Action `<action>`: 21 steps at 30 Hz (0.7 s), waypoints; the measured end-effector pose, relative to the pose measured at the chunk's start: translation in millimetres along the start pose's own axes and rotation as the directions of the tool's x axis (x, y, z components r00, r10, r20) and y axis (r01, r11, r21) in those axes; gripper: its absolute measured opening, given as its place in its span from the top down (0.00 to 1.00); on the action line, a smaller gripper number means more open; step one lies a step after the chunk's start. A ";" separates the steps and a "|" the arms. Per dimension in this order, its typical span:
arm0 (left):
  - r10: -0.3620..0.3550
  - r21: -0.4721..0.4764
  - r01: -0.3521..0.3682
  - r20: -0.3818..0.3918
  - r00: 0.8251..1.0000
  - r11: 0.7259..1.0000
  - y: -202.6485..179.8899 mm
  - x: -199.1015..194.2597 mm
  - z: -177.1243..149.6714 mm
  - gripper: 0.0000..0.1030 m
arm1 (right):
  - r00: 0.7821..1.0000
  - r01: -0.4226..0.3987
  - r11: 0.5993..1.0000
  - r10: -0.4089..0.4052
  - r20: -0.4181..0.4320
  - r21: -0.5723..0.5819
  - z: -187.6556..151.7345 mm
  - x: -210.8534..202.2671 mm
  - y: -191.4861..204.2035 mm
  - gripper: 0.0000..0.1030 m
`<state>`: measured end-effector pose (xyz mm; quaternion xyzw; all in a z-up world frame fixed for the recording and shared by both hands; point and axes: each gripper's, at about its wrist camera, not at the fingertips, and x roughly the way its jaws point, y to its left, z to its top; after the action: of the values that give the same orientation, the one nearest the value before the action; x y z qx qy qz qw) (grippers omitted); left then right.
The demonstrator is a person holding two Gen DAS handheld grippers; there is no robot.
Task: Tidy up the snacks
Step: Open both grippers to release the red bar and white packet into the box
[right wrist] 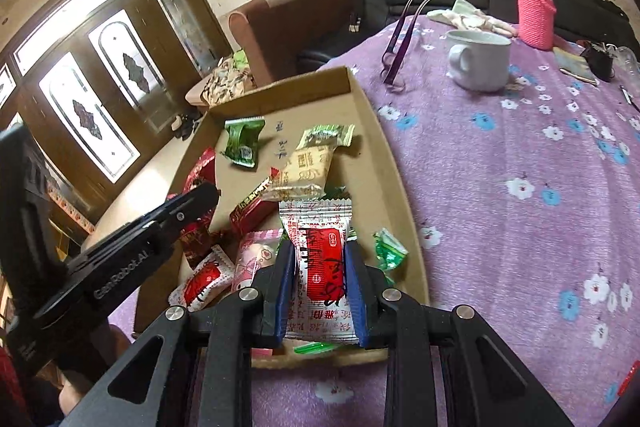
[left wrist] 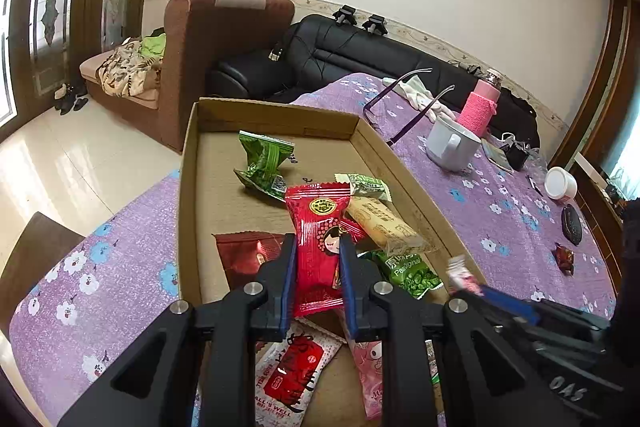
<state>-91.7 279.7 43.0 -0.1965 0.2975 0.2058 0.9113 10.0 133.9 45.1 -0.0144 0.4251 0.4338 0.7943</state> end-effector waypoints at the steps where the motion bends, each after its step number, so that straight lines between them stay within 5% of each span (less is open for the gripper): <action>1: 0.001 0.005 -0.001 -0.001 1.000 1.000 -1.5 0.7 0.3 0.81 | 1.000 0.002 1.000 -0.002 -0.005 -0.004 -0.9 3.1 0.7 0.73; 21: 0.056 0.078 -0.058 0.028 0.998 0.995 -17.9 3.7 -3.3 0.80 | 0.999 0.040 0.996 -0.039 0.016 -0.078 -11.7 8.8 9.2 0.71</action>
<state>-81.6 264.1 42.4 -0.1492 0.2990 0.2223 0.9159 -1.9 140.9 34.8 -0.0507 0.4015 0.4343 0.8047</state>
